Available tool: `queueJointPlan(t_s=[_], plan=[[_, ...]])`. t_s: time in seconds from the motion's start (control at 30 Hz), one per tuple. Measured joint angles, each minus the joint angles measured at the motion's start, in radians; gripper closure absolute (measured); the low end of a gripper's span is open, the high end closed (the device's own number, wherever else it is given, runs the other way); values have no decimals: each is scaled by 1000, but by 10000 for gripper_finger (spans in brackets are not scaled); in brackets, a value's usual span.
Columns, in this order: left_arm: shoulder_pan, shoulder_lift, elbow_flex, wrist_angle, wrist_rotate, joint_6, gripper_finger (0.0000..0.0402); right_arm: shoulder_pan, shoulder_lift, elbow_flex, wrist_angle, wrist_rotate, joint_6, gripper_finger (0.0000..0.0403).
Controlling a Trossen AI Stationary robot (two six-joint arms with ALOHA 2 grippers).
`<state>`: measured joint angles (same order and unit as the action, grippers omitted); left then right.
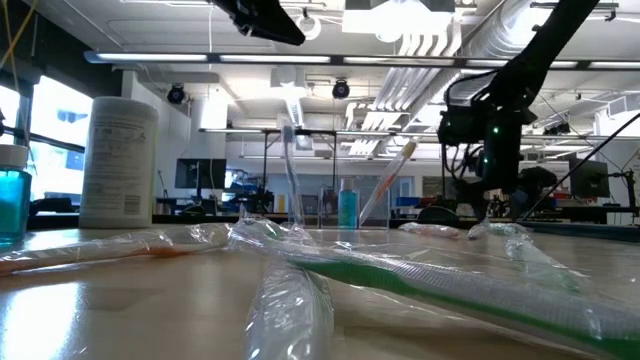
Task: Pick & Place toothbrushing station
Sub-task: Put the top right green toothbrush into the transparent organizer
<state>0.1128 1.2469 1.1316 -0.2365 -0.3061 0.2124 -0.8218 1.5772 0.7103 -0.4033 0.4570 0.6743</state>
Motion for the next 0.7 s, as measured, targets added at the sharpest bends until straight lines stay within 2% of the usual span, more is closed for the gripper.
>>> queueJointPlan(t_s=[0.17,0.27,0.47,0.7], plan=[[-29,0,0,-54,3,-37,277,0,19,21,-35,-18,11,134],[-44,0,0,-73,8,-41,277,-9,19,33,-70,-71,25,151],[-55,0,-1,-99,36,-84,277,-10,20,50,-127,-174,39,189],[-85,0,-1,-145,81,-103,277,-10,20,50,-158,-204,40,244]])
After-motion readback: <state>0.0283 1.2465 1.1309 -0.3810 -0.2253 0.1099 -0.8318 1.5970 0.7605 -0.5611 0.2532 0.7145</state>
